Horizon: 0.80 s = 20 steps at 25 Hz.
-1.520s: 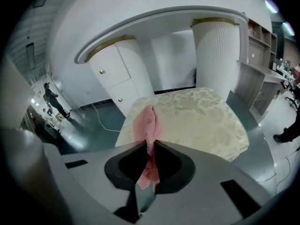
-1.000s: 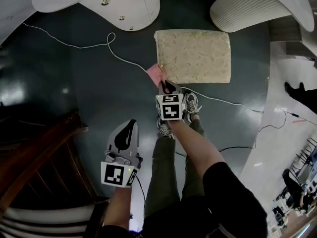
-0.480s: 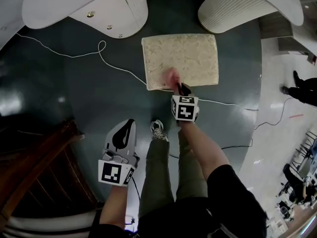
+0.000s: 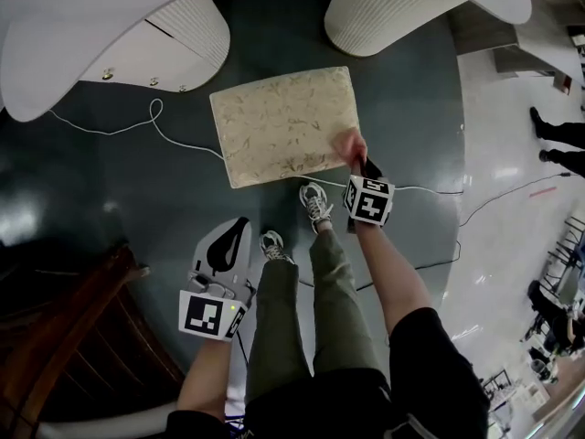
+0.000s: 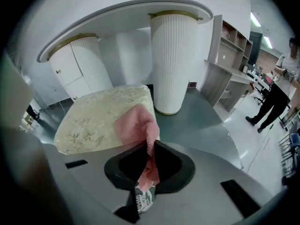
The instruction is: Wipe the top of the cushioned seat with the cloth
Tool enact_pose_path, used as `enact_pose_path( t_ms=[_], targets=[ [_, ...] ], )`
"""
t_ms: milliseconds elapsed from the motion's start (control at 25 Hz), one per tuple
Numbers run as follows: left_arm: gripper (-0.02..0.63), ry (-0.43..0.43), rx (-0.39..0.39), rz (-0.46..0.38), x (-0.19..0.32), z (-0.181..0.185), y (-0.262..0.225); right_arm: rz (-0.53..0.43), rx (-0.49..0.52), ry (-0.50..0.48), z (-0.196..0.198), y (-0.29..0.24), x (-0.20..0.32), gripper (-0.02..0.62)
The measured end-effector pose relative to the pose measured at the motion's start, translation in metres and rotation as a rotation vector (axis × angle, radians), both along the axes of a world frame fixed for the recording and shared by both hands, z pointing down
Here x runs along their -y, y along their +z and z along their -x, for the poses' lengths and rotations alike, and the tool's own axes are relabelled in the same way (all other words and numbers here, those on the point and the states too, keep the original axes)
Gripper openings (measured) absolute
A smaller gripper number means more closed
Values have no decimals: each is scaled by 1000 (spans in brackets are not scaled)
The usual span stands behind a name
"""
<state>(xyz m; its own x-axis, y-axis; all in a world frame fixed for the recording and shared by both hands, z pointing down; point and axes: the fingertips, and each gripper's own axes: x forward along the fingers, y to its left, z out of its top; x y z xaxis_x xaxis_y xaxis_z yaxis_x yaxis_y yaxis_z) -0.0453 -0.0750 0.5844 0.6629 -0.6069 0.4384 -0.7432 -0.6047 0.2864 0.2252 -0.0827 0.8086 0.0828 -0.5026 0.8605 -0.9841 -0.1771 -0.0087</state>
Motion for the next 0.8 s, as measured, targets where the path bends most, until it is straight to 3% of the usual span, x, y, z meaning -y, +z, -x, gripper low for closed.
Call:
enact_pose_path(
  t_ms=[160,360,600,800],
  targets=[
    [20,39,-7,3,16,-40,2,38,-13,82,-50,7,-9,35],
    [20,67,-18,-4,29,-79,-3,52,-13,103,-85,1,-14,35],
    [20,69,-24,-28,37,-96,-21,21,32,119,-84,-24,-15,35],
    [20,47,-20,-60,38,-84,-44,-13,63,140,-72,-52,-12,35]
  ],
)
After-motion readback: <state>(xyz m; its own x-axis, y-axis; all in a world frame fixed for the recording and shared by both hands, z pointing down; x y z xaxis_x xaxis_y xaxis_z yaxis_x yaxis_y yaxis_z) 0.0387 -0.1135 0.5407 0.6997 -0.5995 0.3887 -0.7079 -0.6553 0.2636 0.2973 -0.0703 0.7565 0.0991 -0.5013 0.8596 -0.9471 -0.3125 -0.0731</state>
